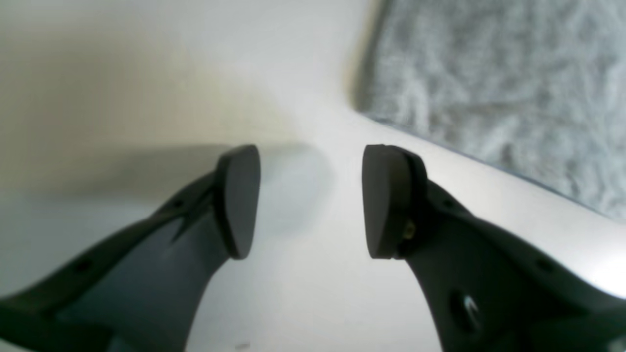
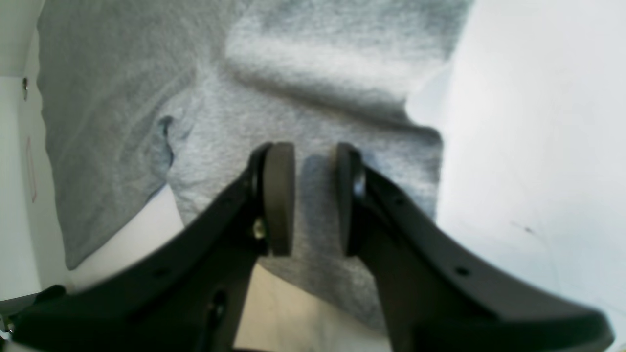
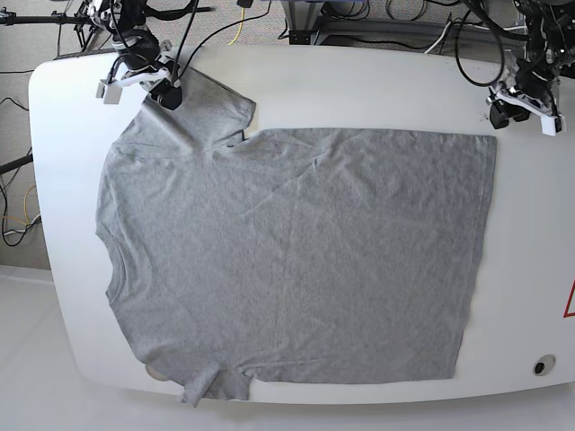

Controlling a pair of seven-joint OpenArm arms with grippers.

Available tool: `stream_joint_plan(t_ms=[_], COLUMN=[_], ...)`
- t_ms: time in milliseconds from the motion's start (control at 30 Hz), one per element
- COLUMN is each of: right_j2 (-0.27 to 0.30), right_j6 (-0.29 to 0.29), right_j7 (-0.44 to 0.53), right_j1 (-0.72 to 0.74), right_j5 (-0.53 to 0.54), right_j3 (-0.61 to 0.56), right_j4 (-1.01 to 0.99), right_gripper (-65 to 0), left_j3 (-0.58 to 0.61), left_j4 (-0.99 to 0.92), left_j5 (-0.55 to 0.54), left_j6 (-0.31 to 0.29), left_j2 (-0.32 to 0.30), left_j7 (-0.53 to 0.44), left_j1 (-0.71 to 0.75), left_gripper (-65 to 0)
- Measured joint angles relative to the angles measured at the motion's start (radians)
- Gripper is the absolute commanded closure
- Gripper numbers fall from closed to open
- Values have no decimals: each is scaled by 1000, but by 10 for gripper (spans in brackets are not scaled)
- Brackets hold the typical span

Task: Fold the T-shirt properly
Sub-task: 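Move the left gripper to the shirt's hem corner beside it, then pull the shirt with both grippers to stretch it flat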

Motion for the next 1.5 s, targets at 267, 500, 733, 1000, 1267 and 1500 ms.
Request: stream_joint_plan(t_ms=[267,500,733,1000,1267,1500], right_j2=[3,-1,-6,-5,-5,-5], right_j6=[0,58,56,58,61,68], right_j7=[1,4,7,9,10,31], right_j1=[12,7,7,-4,-10,-16], right_j5=[-6,-6,-5,1,-14,-82], right_j3=[2,0,4,24,21,14], right_j4=[-3,-2,0,-7,-3,5], right_gripper=[-185,-345,-329,-327,-289,-230], left_j3=[6,-35,-35,-13,-2,-2], left_j4=[11,-15,-18,2,-10,-13], left_j5=[-33,-72,-75,-62,-55,-54], left_j6=[5,-5,-18,-64,-65,-53], left_j2=[8,-4,-9,-10,-7,-6], left_j7=[-36,26,28,19,22,24], left_j1=[28,33,30,23,0,8], left_gripper=[-299,-310,-331,-333,-324,-323])
